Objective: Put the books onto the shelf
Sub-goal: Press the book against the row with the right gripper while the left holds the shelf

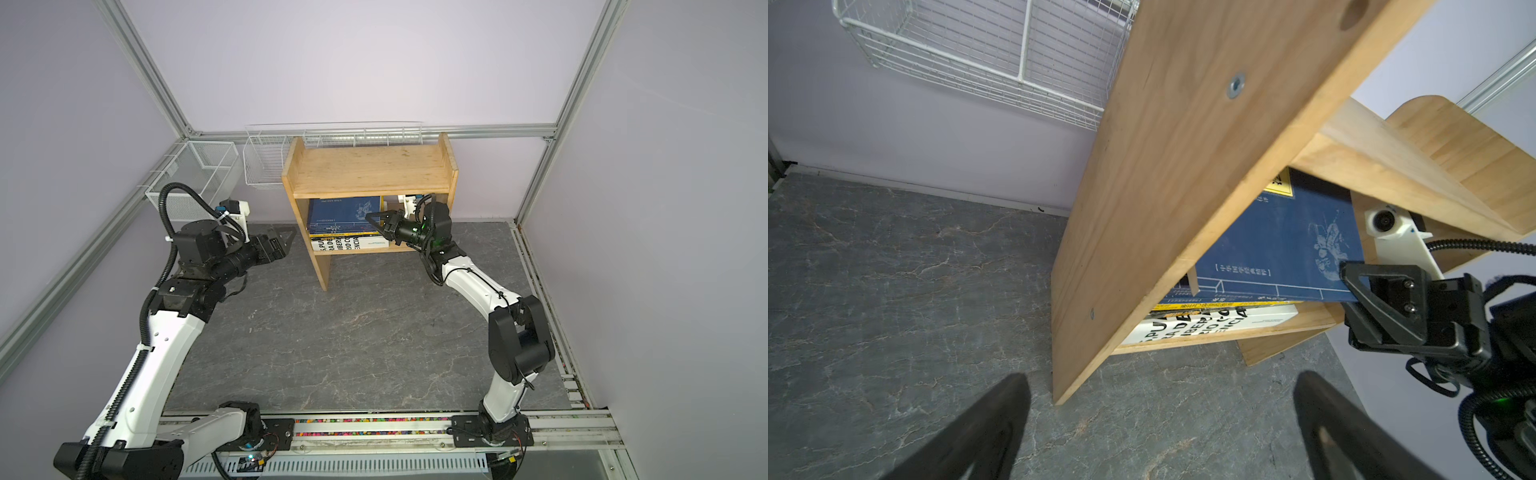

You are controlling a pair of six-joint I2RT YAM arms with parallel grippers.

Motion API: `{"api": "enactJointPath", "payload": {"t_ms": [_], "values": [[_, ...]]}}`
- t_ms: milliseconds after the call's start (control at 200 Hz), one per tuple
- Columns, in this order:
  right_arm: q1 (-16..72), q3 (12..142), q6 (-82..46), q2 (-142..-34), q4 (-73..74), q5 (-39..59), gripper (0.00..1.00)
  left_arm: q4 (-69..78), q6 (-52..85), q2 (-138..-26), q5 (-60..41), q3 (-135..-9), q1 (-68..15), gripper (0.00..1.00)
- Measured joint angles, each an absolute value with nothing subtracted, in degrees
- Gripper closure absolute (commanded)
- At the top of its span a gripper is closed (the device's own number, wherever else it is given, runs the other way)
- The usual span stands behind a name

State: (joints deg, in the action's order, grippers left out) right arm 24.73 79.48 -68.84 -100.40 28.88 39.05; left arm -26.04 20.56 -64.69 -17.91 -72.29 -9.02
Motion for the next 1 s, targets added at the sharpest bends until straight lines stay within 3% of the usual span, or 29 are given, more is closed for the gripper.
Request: {"api": "enactJointPath", "payload": {"t_ms": [325, 1000], "values": [[25.50, 84.71, -62.72, -101.12, 17.89, 38.20, 0.93, -24.29, 20.97, -66.06, -19.53, -70.54, -8.25, 0.01], [25.93, 90.21, -62.52, -104.55, 14.76, 37.30, 0.92, -22.65, 21.82, -67.96, -19.84, -70.43, -8.25, 0.01]]}}
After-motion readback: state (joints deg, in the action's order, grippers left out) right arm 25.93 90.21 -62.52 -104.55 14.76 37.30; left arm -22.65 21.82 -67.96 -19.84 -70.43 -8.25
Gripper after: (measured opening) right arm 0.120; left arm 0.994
